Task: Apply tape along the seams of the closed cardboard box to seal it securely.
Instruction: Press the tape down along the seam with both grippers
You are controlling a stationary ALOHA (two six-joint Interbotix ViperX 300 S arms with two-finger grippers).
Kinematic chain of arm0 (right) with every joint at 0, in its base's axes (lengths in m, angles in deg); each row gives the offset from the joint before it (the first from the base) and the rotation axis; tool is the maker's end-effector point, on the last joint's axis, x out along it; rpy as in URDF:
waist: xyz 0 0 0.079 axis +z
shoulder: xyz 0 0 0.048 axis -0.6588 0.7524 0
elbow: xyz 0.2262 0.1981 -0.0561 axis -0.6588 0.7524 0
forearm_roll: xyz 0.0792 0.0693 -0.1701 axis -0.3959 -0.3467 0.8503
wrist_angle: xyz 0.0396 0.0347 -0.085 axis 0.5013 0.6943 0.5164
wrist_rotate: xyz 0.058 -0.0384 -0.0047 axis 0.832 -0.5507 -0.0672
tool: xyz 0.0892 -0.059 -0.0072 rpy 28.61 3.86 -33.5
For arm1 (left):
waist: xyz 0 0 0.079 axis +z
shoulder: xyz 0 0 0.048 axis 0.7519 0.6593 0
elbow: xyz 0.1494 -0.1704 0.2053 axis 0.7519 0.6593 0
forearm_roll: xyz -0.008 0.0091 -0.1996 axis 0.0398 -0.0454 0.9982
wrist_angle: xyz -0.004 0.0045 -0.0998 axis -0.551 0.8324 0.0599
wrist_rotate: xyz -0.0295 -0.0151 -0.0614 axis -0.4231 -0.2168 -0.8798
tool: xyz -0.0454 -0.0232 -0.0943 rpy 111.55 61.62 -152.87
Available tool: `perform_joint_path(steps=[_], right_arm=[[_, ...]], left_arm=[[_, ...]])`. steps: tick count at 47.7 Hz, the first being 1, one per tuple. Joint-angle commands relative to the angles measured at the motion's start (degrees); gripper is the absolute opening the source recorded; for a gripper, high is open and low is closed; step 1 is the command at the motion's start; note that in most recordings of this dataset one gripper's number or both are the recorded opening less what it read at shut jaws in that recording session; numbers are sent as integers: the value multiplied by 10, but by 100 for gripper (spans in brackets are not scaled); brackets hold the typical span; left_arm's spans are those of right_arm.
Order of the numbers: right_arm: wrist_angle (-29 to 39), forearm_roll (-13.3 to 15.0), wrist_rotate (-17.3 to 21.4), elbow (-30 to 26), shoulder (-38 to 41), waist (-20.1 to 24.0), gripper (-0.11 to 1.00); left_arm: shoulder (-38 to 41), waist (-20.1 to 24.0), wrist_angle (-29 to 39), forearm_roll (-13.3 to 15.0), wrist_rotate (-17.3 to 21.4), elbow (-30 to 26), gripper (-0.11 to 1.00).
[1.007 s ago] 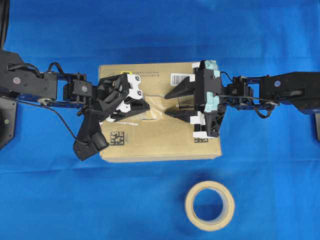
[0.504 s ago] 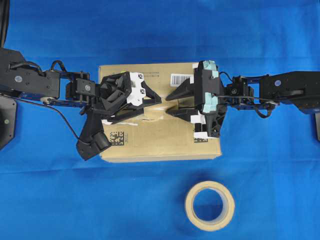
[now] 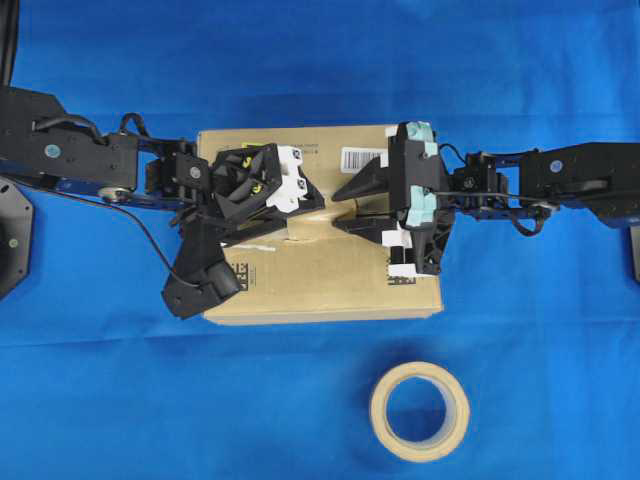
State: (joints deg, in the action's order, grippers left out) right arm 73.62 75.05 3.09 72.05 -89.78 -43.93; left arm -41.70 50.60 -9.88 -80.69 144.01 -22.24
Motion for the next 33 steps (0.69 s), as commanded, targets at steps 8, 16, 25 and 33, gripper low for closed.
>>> perform_joint_path(steps=[8,16,25,33], right_arm=[[18,2,-1,7,-1,2,50],[19,2,-1,7,-1,4,50],[17,2,-1,7,-2,4,50],[20,2,0,8,-4,4,50]], left_arm=[[-3,-1,61,1,-1,-16,73],[-11,-1,67,1,-2,-17,73],[-24,0,47,1,-3,-11,72],[-47,0,-11,4,-14,0,72]])
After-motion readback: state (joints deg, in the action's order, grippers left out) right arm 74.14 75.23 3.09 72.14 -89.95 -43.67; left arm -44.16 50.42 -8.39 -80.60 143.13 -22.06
